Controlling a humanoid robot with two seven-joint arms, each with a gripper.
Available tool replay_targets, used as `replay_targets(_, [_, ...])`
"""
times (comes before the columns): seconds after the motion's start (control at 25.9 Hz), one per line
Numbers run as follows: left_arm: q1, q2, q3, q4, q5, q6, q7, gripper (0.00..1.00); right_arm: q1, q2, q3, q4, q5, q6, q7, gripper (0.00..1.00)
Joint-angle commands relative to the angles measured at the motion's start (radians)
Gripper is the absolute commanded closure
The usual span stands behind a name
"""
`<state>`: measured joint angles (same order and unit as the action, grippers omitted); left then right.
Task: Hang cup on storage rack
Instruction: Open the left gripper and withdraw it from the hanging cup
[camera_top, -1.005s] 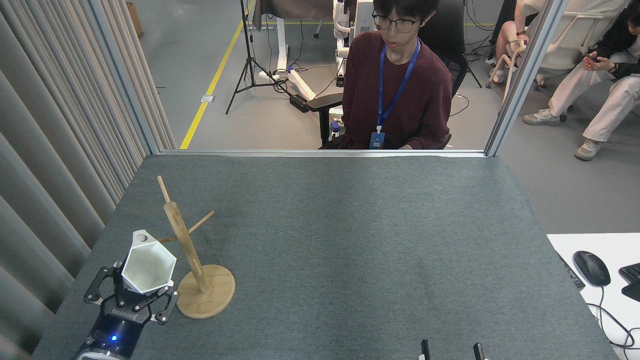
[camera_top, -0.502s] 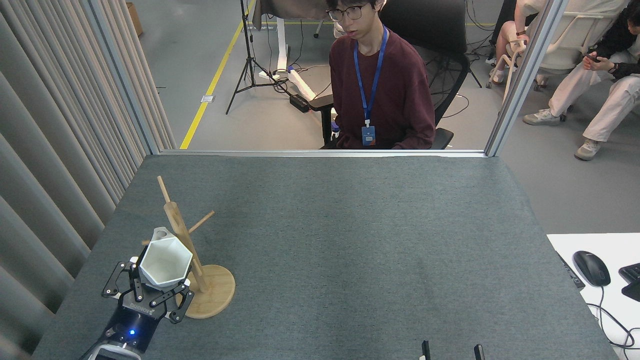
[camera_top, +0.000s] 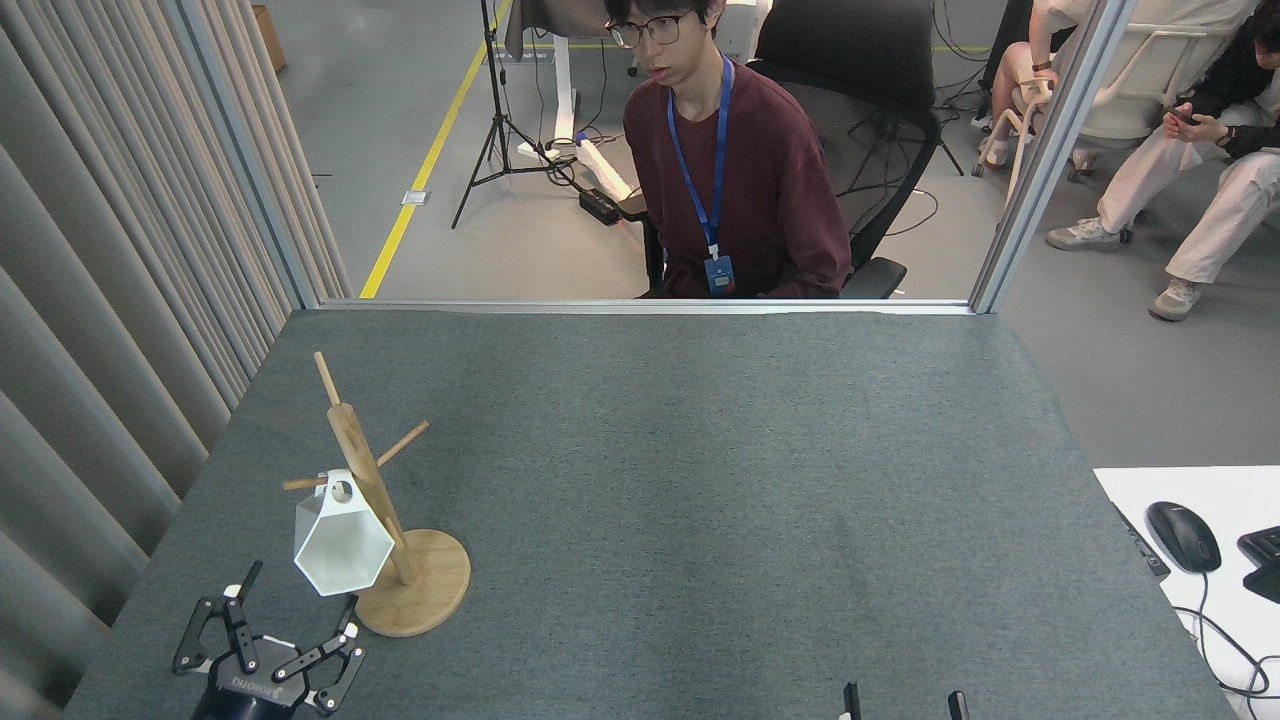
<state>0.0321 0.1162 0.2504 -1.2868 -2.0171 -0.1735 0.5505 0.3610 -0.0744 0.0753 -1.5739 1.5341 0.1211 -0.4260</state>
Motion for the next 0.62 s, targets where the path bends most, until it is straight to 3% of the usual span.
replay_targets(0.0, [0.084,0.000,0.010,-0.037,0.083,-0.004,0.000,0.00,-0.002,0.001,0.001,-0.001,0.001,0.000,0.000,0.02])
replay_targets(0.12, [0.195,0.002,0.038,-0.134,0.207,-0.046,-0.004,0.00,-0.002,-0.002,0.003,-0.011,0.001,-0.001,0.001,0.02])
replay_targets(0.27, [0.310,0.007,0.096,-0.217,0.425,-0.259,-0.038,0.00,0.006,-0.008,0.006,-0.017,0.001,-0.009,0.001,0.02])
replay_targets(0.43, [0.397,-0.032,0.162,-0.318,0.604,-0.394,-0.162,0.00,0.016,-0.016,0.008,-0.020,0.008,-0.011,0.001,0.02])
replay_targets(0.58, [0.407,-0.030,0.159,-0.361,0.732,-0.394,-0.254,0.00,0.016,-0.024,0.006,-0.021,0.009,-0.009,-0.003,0.02])
